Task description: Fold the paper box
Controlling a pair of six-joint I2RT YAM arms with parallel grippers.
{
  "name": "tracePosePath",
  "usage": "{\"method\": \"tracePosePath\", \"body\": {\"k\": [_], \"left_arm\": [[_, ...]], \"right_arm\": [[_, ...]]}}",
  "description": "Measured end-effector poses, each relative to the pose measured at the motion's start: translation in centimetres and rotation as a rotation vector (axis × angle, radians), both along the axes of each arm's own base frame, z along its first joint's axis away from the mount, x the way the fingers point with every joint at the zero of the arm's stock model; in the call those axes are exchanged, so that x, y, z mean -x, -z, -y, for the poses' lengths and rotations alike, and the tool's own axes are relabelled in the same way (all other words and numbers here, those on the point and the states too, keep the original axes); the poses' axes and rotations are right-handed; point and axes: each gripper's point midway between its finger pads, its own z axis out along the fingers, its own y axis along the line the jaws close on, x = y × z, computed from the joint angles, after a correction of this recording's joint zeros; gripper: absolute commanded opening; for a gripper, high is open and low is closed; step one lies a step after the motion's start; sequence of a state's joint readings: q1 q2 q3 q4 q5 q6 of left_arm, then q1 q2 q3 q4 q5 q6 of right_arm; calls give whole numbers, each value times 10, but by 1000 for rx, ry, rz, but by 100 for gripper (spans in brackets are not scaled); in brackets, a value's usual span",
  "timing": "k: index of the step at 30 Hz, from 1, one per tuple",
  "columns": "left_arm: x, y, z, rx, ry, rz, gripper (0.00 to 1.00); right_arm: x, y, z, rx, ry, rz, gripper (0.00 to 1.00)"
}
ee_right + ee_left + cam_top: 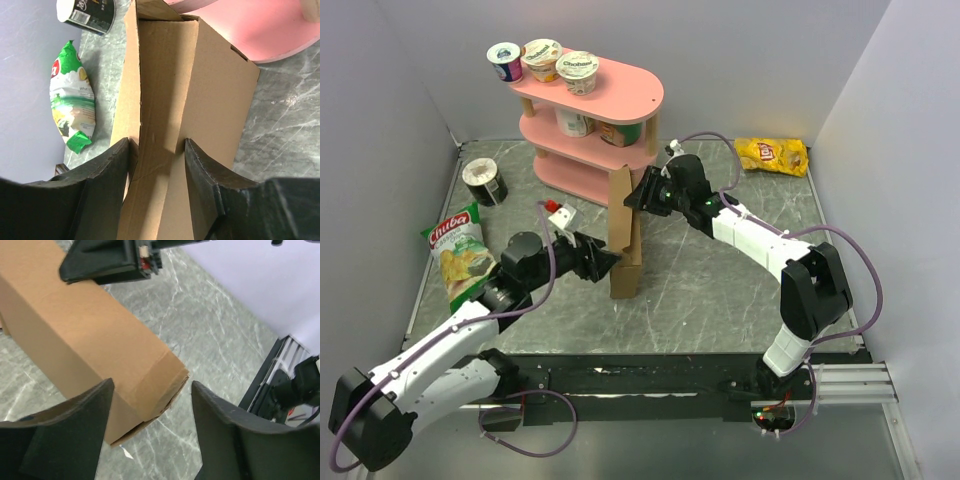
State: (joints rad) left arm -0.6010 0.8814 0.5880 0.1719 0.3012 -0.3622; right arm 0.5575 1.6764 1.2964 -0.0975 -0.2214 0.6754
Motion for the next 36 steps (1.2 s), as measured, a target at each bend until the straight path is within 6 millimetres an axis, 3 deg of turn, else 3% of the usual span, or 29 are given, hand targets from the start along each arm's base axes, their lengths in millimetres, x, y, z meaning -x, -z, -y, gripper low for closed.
{"method": "tracePosePath", "body": {"k": [9, 19, 36], "left_arm": [[-4, -14, 21, -109, 47, 78, 48], [6, 1, 33, -210, 86, 87, 29], [3, 5, 42, -348, 19, 157, 18]], "right_arm": [[0, 0, -1, -9, -6, 5, 40], [2, 1, -3, -24, -20, 0, 40], [4, 3, -4, -25, -26, -7, 39]]}}
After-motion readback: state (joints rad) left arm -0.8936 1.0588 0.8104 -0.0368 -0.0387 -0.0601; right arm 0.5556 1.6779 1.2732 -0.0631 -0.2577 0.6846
